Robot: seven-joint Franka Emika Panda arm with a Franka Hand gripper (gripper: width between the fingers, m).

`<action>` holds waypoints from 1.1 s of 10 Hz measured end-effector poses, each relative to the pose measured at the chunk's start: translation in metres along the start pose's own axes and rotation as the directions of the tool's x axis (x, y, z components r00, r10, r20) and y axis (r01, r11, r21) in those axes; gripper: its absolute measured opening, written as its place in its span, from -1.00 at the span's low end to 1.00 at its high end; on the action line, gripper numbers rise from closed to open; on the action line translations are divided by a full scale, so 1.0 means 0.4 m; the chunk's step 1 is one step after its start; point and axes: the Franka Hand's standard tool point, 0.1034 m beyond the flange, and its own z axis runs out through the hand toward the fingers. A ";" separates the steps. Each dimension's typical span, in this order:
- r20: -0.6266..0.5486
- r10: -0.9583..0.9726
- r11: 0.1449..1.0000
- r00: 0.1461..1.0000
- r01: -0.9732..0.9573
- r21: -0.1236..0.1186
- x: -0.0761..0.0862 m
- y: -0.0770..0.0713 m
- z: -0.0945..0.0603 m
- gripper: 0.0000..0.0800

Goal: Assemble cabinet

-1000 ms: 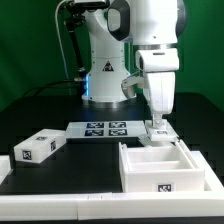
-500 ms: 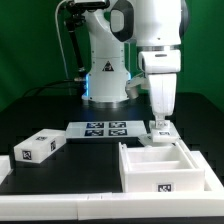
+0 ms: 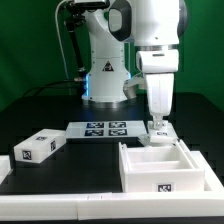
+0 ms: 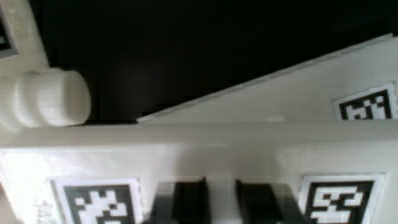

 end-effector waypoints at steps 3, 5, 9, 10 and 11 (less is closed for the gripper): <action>-0.001 0.000 1.000 1.000 0.000 -0.002 0.001 0.003 -0.001 -0.83; 0.005 -0.023 1.000 1.000 0.023 0.008 -0.002 0.008 0.001 -0.83; 0.010 -0.025 1.000 1.000 0.025 0.004 -0.003 0.042 -0.003 -0.83; 0.009 -0.024 1.000 1.000 0.024 0.005 -0.003 0.042 -0.001 -0.83; 0.009 -0.023 1.000 1.000 0.023 0.005 -0.003 0.042 -0.001 -0.83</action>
Offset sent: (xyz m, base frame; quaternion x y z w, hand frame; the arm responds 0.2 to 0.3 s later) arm 0.0000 0.0000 0.0000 0.0000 0.0000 0.0000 1.0000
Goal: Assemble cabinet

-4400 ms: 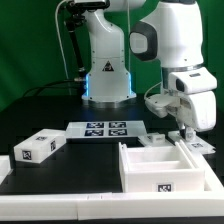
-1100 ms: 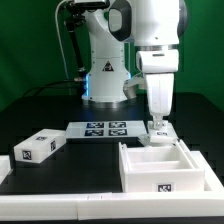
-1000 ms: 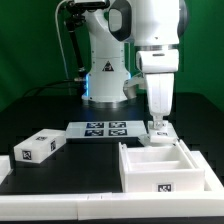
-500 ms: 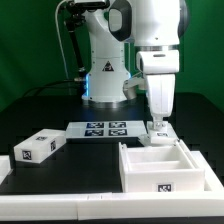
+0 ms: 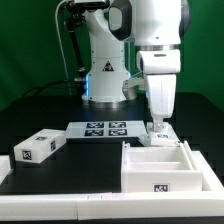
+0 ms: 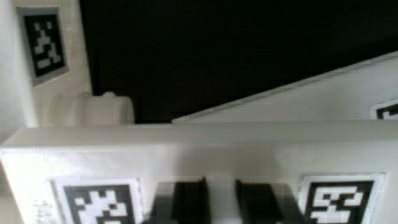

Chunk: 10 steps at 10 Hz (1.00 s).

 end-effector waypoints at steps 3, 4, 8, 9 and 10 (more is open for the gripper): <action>-0.007 0.021 1.000 1.000 -0.021 -0.002 0.020 -0.015 0.004 -0.83; -0.010 0.027 1.000 1.000 -0.027 -0.001 0.024 -0.025 0.007 -0.83; -0.009 0.040 0.999 0.999 -0.040 -0.004 0.032 -0.015 0.002 -0.83; -0.009 0.051 0.999 0.999 -0.051 -0.008 0.035 -0.006 -0.002 -0.83; -0.009 0.050 0.999 0.999 -0.050 -0.007 0.033 -0.008 0.000 -0.83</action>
Offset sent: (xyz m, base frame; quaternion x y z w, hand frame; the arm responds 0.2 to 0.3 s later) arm -0.0139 0.0079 -0.0010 -0.0171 -0.0008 0.0325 0.9993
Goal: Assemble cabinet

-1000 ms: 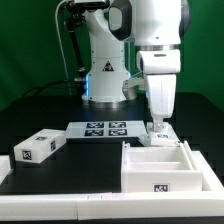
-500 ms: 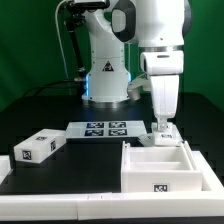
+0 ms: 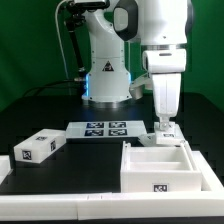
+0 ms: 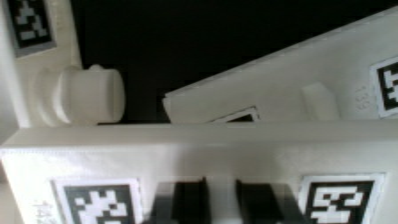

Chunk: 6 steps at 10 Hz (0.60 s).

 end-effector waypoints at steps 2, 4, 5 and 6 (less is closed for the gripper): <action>0.001 0.003 1.000 1.000 -0.003 0.001 -0.001 -0.001 0.000 -0.83; 0.007 0.017 1.000 1.000 -0.017 0.005 -0.001 0.006 -0.003 -0.83; 0.010 0.022 1.000 1.000 -0.022 0.009 -0.001 0.007 -0.003 -0.83; 0.011 0.029 1.000 1.000 -0.030 0.011 0.000 0.005 -0.002 -0.83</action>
Offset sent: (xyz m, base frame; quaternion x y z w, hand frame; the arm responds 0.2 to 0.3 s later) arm 0.0146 -0.0053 0.0070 -0.0027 -0.0361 0.0283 0.9989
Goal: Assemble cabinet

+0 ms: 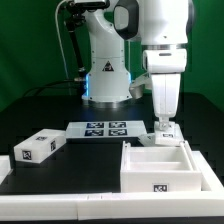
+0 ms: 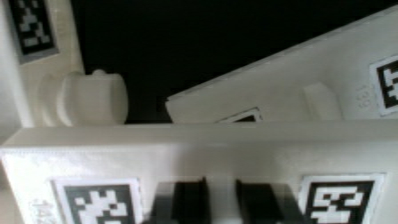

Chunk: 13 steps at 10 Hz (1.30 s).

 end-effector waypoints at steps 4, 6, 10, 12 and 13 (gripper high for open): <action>0.000 0.035 0.999 0.999 -0.035 0.000 0.012 -0.003 0.000 -0.83; 0.000 0.035 0.999 0.999 -0.035 0.001 0.012 -0.004 0.000 -0.83; 0.016 0.047 0.999 0.999 -0.047 0.011 0.005 0.039 -0.004 -0.83; 0.022 0.052 0.999 0.998 -0.052 0.015 0.002 0.051 -0.002 -0.83; 0.022 0.054 0.998 0.998 -0.054 0.017 0.000 0.053 0.002 -0.83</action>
Offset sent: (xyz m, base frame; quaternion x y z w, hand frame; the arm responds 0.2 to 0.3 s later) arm 0.0000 0.0000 0.0000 0.0000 0.0000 0.0000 1.0000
